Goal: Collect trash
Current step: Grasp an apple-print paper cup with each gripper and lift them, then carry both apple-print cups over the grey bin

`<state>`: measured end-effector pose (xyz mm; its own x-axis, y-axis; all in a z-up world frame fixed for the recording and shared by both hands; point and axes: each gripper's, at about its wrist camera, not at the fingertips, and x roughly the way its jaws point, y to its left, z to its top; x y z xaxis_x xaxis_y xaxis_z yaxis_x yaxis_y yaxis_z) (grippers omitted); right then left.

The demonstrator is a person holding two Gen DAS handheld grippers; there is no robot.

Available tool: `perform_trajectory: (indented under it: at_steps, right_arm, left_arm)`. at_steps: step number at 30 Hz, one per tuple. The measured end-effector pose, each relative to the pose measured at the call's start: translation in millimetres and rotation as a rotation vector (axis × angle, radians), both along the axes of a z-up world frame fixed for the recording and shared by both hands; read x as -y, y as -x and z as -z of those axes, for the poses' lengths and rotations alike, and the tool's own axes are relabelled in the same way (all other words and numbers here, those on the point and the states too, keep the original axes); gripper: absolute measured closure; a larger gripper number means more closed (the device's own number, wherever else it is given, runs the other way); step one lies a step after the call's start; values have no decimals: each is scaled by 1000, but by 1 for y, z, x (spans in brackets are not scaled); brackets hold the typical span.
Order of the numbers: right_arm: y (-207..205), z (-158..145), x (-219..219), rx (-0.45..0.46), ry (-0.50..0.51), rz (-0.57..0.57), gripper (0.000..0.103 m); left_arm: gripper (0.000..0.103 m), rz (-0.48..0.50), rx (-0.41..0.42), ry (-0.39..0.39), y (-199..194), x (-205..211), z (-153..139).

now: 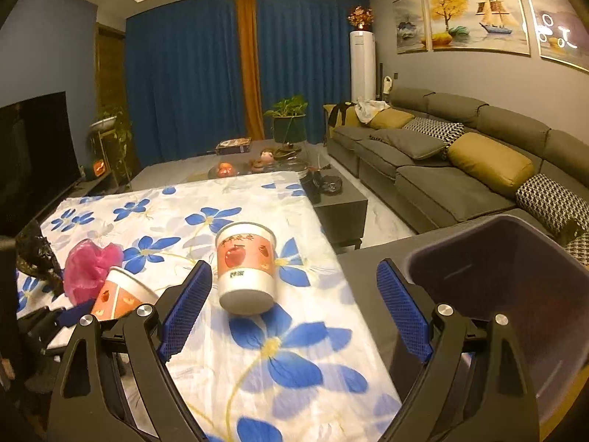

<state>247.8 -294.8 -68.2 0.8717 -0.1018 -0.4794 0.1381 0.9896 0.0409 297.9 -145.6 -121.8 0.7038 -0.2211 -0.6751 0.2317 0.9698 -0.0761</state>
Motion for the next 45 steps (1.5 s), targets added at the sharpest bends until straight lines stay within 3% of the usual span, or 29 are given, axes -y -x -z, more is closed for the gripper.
perform_trajectory:
  at_steps: [7, 12, 19, 30, 34, 45]
  right_arm:
    - [-32, 17, -10, -49, 9, -29, 15]
    - [-53, 27, -15, -91, 14, -37, 18]
    - [-76, 38, -20, -131, 10, -41, 22]
    - [-98, 50, -26, -195, 2, -67, 31]
    - [-102, 52, -28, -219, 3, -83, 43]
    - [-87, 46, -31, -170, 11, -90, 46]
  left_arm:
    - [46, -1, 7, 63, 1, -12, -3]
    - [46, -42, 86, 118, 12, -28, -26]
    - [46, -101, 165, 136, 24, -48, -45]
    - [46, -115, 156, 161, 24, -56, -46]
    - [46, -115, 154, 157, 24, -56, -46]
    - [46, -121, 149, 149, 26, -55, -45]
